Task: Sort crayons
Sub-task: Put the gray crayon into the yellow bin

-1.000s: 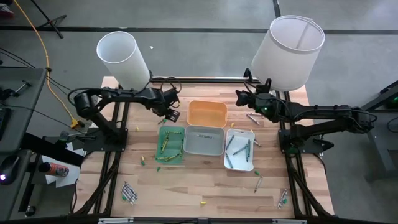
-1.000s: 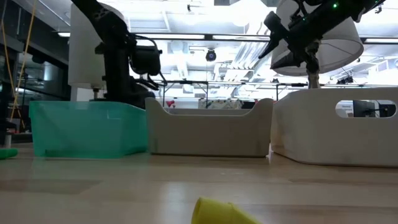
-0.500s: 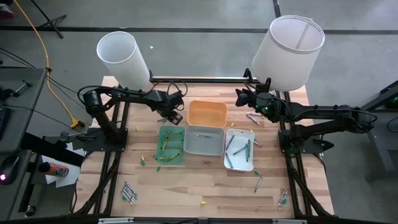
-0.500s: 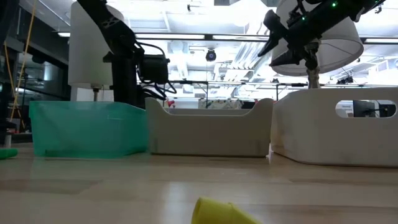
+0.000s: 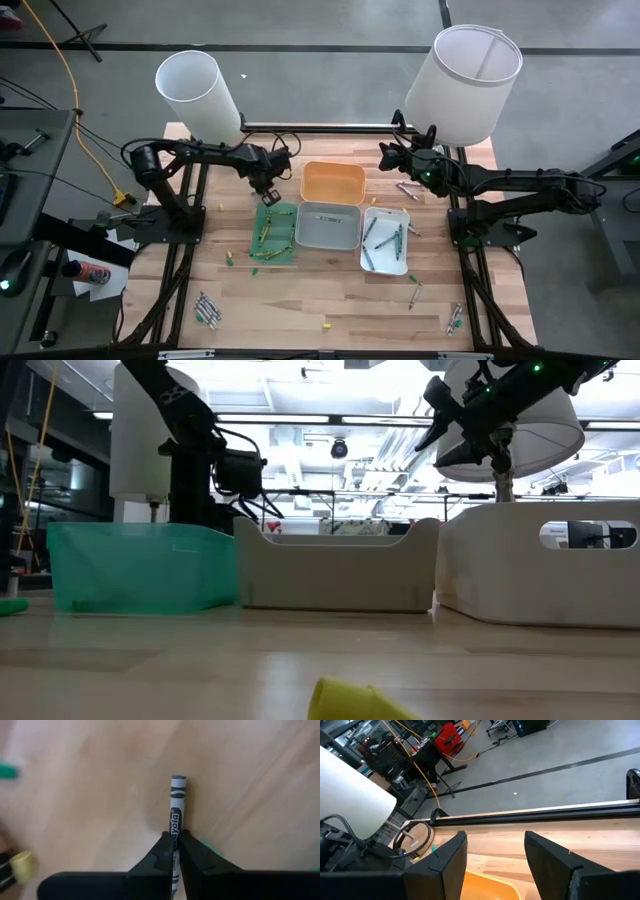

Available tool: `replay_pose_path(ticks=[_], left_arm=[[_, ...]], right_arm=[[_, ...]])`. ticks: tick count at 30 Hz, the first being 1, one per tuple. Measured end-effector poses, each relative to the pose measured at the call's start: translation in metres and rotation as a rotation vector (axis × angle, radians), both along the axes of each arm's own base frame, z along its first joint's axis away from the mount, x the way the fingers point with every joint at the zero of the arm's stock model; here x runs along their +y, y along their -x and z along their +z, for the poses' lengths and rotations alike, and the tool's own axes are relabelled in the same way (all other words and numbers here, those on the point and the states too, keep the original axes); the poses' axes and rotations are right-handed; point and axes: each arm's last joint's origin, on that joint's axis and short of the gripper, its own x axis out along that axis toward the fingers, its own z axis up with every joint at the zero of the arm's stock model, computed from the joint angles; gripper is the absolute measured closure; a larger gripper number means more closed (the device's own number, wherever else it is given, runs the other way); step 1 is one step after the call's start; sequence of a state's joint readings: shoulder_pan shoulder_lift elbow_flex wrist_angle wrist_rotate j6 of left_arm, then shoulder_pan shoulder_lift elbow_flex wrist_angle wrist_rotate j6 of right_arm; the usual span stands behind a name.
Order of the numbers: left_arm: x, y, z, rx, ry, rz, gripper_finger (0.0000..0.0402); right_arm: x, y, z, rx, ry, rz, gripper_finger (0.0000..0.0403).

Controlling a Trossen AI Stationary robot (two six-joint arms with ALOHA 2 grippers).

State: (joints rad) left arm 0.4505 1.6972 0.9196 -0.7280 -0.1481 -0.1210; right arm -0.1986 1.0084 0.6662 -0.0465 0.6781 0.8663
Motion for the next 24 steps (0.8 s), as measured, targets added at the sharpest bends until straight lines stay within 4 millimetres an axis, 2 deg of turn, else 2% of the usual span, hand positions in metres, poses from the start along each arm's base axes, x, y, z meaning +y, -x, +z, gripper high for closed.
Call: replay_pose_path(ticks=[2, 8, 11, 14, 16, 19, 24], left_arm=[[-0.001, 0.001, 0.014, -0.041, -0.012, 0.025, 0.0398], [-0.006, 0.008, 0.093, -0.421, -0.126, 0.143, 0.04], [-0.015, 0.015, 0.133, -0.713, -0.196, 0.193, 0.0401], [-0.031, 0.016, 0.156, -1.007, -0.246, 0.13, 0.0401], [-0.043, 0.012, 0.168, -1.212, -0.289, 0.046, 0.0401], [-0.064, 0.004, 0.172, -1.415, -0.303, -0.08, 0.0401], [-0.09, -0.016, 0.17, -1.554, -0.281, -0.109, 0.0401]], right_arm=[[0.0, 0.0, 0.0, 0.005, 0.004, 0.005, 0.021], [0.001, -0.003, 0.005, -0.04, 0.005, 0.079, 0.021], [0.003, -0.008, 0.01, -0.074, 0.024, 0.22, 0.021], [0.008, -0.013, 0.018, -0.108, 0.091, 0.454, 0.021], [0.013, -0.016, 0.025, -0.138, 0.163, 0.649, 0.021], [0.021, -0.017, 0.032, -0.206, 0.22, 0.855, 0.021], [0.029, -0.018, 0.038, -0.282, 0.221, 0.921, 0.021]])
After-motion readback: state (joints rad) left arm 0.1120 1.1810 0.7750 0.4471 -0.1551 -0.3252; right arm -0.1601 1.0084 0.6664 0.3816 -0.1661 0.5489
